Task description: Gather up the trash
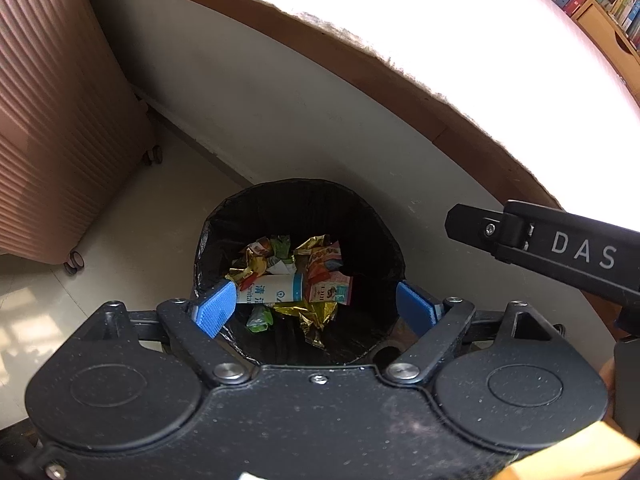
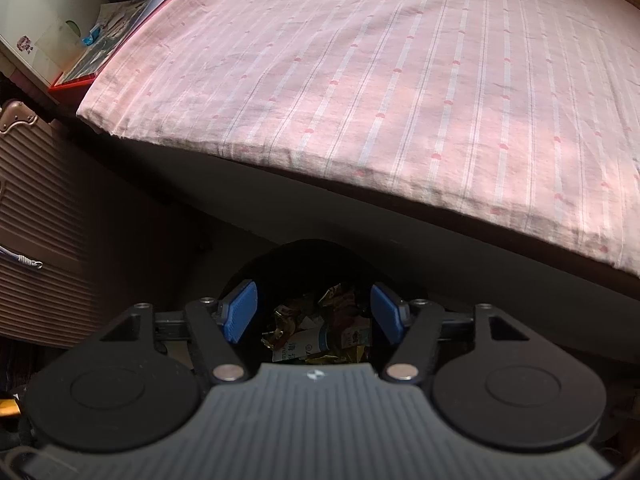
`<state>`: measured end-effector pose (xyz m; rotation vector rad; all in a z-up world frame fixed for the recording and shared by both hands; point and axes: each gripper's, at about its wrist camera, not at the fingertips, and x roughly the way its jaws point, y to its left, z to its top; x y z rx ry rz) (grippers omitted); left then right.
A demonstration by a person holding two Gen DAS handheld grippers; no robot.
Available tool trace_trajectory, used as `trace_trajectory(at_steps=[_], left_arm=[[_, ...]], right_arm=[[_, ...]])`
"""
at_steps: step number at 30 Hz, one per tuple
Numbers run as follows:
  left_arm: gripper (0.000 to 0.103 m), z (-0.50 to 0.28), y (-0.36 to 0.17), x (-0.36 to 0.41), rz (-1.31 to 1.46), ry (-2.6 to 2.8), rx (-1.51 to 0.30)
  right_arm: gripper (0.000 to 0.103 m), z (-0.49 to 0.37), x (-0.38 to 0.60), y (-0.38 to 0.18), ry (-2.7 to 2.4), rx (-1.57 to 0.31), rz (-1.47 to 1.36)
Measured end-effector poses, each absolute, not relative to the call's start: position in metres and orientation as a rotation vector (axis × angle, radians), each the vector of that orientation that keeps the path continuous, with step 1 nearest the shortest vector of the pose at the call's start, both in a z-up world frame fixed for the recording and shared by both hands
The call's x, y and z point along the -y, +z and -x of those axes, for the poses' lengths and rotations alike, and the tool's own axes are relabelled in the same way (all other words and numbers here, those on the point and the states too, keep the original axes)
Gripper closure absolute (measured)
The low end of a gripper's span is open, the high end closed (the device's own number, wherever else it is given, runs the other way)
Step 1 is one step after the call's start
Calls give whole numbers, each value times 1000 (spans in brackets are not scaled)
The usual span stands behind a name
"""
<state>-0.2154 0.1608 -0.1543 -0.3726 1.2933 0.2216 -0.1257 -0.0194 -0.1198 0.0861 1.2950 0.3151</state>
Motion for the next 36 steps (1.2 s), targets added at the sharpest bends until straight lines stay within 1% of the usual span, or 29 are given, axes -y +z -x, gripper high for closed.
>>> trace_trajectory(at_steps=[13, 36], left_arm=[[14, 218, -158, -161, 394, 244, -1287], [14, 223, -159, -165, 467, 272, -1313]], right_arm=[[24, 127, 24, -119, 306, -1290, -83], [23, 131, 29, -118, 301, -1289, -83]])
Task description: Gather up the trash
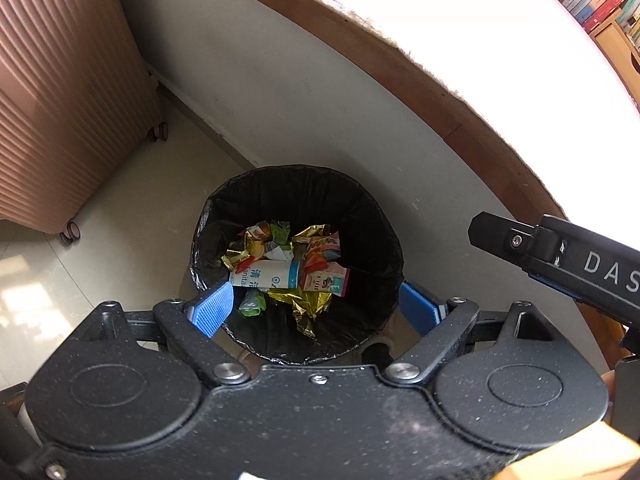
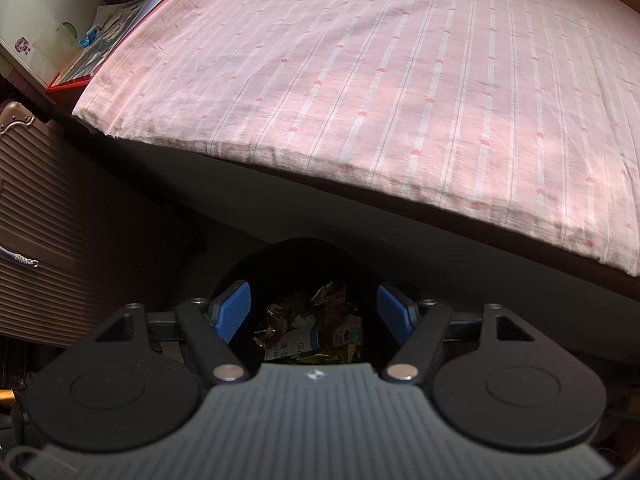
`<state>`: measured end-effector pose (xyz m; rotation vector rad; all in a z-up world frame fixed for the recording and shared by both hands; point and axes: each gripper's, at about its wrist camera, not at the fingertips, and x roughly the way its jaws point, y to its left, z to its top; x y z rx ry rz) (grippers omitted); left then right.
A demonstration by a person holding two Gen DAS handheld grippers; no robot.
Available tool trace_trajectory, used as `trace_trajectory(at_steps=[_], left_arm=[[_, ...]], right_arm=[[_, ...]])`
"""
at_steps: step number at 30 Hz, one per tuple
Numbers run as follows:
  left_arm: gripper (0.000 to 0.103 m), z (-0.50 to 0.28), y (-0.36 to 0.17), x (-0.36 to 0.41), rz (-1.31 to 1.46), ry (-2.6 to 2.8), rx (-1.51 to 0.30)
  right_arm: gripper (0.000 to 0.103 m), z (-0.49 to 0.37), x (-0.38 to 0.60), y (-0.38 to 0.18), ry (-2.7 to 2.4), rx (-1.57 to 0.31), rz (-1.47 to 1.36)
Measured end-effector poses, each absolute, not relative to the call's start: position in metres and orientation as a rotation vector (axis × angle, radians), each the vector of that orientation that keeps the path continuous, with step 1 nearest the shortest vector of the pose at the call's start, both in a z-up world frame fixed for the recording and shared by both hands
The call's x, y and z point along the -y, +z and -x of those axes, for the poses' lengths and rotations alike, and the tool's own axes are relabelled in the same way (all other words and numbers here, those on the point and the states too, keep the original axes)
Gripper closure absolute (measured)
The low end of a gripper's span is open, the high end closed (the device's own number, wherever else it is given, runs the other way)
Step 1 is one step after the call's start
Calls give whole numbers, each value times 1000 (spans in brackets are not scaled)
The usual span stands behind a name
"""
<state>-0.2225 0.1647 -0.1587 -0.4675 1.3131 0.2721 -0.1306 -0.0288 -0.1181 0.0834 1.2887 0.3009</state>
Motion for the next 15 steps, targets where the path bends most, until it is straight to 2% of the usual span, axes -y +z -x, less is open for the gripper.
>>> trace_trajectory(at_steps=[15], left_arm=[[9, 222, -160, -157, 415, 300, -1313]], right_arm=[[22, 133, 32, -117, 302, -1289, -81]])
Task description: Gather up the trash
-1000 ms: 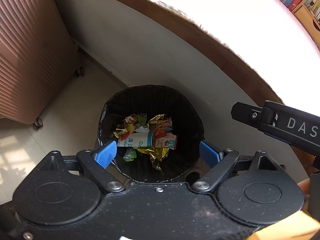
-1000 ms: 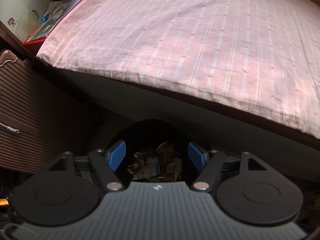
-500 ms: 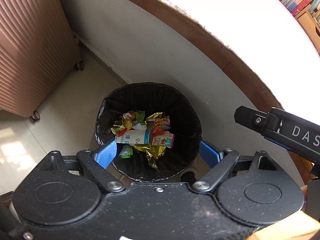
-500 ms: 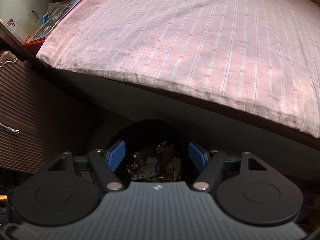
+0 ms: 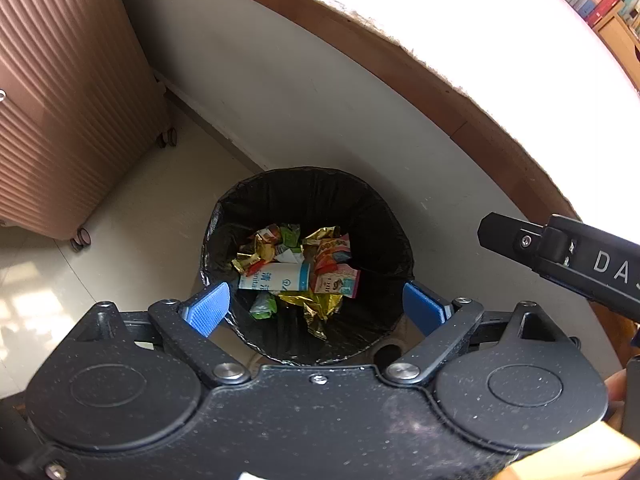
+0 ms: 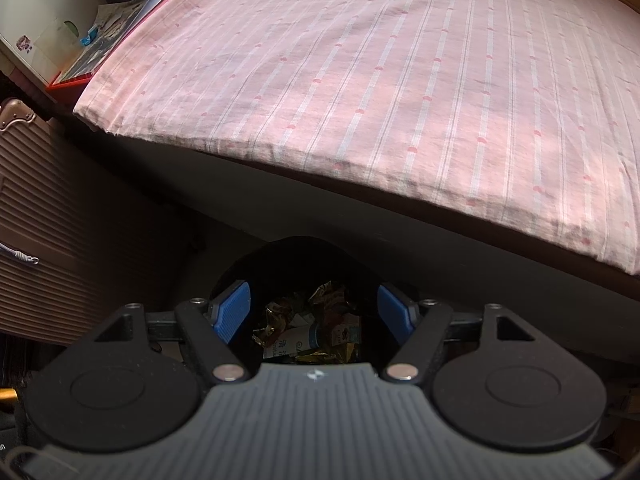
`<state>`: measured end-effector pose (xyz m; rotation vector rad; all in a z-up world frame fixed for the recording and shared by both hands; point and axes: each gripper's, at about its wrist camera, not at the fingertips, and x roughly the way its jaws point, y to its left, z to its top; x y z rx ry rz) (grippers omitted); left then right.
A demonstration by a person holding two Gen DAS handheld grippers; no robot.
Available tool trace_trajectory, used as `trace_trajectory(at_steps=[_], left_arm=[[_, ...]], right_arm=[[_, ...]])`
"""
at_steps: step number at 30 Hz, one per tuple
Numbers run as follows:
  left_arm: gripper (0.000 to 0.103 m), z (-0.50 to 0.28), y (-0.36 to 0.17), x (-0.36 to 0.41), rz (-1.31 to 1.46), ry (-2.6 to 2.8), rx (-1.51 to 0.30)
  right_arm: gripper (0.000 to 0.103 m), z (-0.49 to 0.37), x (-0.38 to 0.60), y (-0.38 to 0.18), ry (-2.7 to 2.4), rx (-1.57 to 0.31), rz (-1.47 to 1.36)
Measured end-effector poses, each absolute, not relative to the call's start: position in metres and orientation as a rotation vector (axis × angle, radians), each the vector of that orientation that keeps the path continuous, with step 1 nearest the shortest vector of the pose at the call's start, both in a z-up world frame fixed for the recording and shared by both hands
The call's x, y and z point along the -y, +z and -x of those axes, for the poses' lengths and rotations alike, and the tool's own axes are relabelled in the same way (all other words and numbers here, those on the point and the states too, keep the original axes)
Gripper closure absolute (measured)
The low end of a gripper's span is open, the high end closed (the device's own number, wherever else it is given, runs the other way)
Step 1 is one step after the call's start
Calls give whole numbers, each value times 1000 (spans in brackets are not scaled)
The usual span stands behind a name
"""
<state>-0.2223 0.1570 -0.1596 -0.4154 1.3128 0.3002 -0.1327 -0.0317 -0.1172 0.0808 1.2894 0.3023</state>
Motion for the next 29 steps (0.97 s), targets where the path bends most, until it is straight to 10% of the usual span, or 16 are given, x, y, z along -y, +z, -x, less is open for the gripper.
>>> trace_trajectory(at_steps=[29], left_arm=[[6, 221, -157, -153, 373, 315, -1306]], right_arm=[[22, 135, 41, -118, 291, -1292, -91]])
